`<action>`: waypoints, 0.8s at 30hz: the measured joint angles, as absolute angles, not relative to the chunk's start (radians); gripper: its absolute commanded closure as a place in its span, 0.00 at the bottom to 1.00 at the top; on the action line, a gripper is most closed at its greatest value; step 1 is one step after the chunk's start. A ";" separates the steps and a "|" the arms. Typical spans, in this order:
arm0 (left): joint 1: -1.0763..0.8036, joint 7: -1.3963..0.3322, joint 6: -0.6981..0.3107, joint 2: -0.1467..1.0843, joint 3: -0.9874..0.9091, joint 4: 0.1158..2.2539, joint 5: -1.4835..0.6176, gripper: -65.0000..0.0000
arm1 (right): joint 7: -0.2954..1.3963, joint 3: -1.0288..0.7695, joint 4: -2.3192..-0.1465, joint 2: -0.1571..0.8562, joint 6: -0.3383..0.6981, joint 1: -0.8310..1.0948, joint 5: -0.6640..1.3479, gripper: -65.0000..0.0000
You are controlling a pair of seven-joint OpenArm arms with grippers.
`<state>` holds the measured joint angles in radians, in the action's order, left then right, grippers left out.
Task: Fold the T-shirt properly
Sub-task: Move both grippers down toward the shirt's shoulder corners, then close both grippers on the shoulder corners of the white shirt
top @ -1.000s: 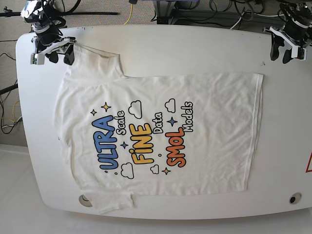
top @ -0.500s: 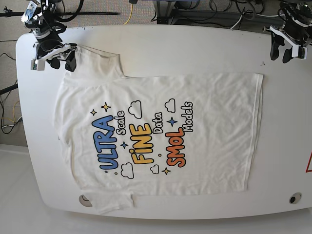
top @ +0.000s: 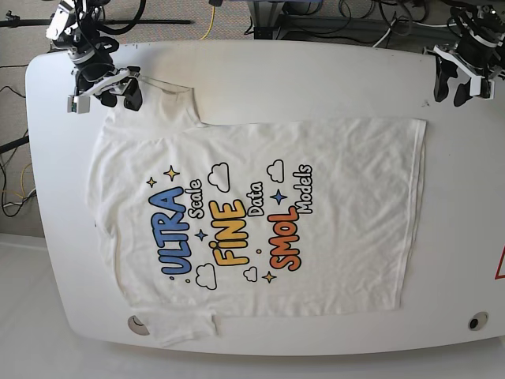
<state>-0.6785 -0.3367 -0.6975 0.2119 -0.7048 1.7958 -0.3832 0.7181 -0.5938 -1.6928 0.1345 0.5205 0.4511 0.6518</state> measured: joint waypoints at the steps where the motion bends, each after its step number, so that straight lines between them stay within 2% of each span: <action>1: -0.679 -0.337 -0.697 0.212 -0.705 1.796 -0.382 0.62 | 0.718 -0.595 -1.678 0.133 0.521 0.446 0.651 0.40; 13: -0.678 -0.340 -0.697 0.219 -0.706 1.795 -0.383 0.62 | 0.677 -0.590 -1.591 0.133 0.532 0.399 0.661 0.40; 24: -0.667 -0.341 -0.697 0.217 -0.706 1.793 -0.383 0.62 | 0.674 -0.585 -1.596 0.132 0.528 0.394 0.660 0.40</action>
<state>-0.6674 -0.3408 -0.6968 0.2173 -0.7063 1.7931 -0.3828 0.6739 -0.5850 -1.5959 0.1322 0.5282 0.3943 0.6601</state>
